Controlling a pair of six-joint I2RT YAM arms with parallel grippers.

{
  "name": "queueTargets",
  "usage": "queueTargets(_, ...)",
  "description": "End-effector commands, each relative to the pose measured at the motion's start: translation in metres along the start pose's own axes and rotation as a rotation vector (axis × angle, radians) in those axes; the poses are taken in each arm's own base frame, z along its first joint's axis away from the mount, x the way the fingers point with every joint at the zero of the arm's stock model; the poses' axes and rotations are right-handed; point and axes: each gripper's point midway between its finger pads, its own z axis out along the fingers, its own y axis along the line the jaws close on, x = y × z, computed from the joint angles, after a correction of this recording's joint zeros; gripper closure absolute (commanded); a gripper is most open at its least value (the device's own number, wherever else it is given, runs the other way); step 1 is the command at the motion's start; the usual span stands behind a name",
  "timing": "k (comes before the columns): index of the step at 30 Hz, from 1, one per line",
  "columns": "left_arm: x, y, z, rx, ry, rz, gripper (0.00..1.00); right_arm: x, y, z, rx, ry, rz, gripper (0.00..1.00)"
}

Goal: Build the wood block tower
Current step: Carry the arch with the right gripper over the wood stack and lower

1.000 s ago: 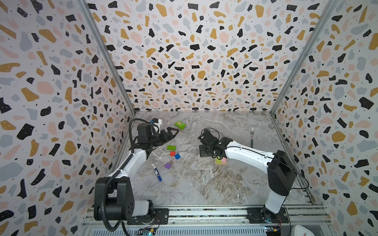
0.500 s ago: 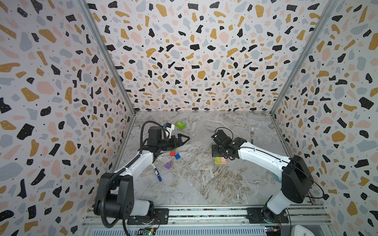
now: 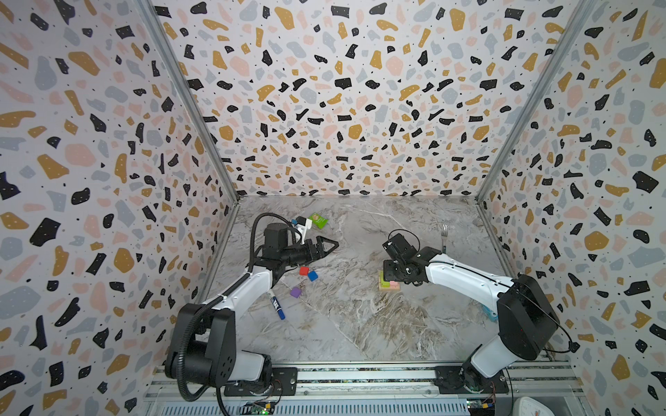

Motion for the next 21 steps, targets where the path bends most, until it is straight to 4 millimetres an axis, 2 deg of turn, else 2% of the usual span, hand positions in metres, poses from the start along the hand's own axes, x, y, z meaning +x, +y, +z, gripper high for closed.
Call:
queueTargets(1, -0.001, -0.005, 0.0, 0.026, -0.006, 0.023, 0.0, -0.008, 0.005, -0.01, -0.039, -0.041, 0.013, 0.51)
queueTargets(21, -0.001, -0.003, 0.001, 0.017, -0.001, 0.022, 0.0, -0.003, 0.013, 0.007, -0.015, -0.036, -0.015, 0.52)
